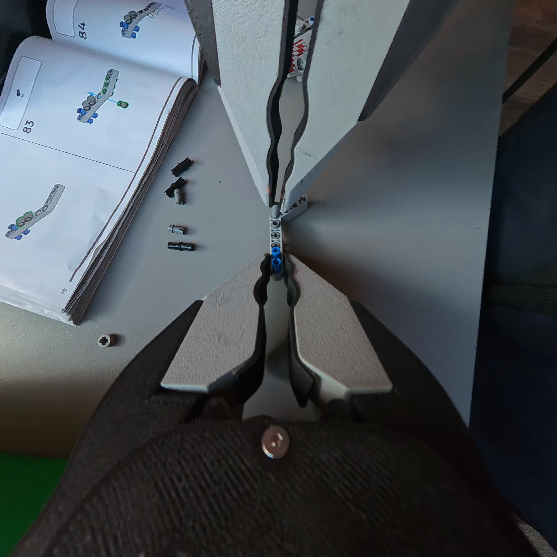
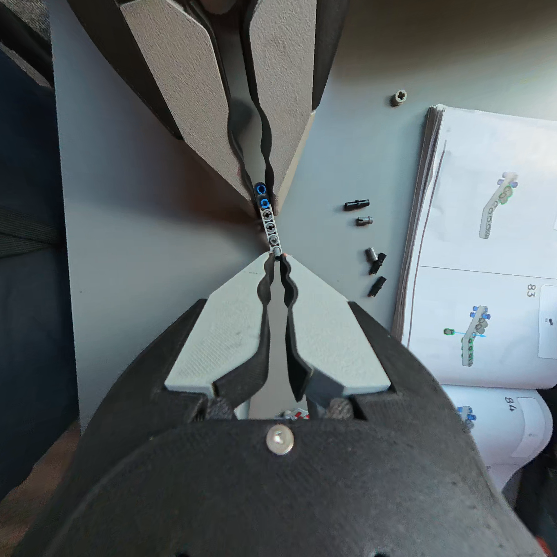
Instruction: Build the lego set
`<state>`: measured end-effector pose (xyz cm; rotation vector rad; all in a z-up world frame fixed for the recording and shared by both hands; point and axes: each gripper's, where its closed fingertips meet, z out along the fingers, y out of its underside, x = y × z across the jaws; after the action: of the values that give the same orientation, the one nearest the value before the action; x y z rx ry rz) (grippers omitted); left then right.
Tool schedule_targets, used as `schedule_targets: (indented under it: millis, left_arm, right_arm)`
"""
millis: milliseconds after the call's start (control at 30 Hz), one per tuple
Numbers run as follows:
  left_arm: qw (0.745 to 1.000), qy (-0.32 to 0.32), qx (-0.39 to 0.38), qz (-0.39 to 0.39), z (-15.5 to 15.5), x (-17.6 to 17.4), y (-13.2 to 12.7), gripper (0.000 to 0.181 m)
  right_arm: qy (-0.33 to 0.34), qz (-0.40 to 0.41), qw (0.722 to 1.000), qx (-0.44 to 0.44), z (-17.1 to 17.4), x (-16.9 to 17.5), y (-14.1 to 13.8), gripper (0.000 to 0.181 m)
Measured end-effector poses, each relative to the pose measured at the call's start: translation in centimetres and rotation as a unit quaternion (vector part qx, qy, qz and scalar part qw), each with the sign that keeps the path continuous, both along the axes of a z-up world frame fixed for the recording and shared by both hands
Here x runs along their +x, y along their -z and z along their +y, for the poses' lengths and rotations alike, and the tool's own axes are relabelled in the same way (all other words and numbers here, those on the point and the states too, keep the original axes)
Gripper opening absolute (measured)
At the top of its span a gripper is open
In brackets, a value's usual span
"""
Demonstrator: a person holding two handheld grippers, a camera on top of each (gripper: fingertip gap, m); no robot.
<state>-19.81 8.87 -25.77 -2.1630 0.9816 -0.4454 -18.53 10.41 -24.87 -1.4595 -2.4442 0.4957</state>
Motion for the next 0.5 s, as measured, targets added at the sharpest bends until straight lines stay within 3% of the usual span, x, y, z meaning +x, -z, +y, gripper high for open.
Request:
schedule_targets:
  millis: [33,500]
  left_arm:
    - [1.000,0.000,0.000,0.000,-0.01,0.00,0.00,0.005]
    - [1.000,0.001,-0.005,-0.005,-0.06,-0.04,-0.03,0.005]
  right_arm:
    - [-0.003,-0.003,1.000,0.002,0.02,-0.02,-0.01,0.000]
    - [-0.009,-0.014,1.000,-0.001,-0.02,-0.18,-0.06,0.000]
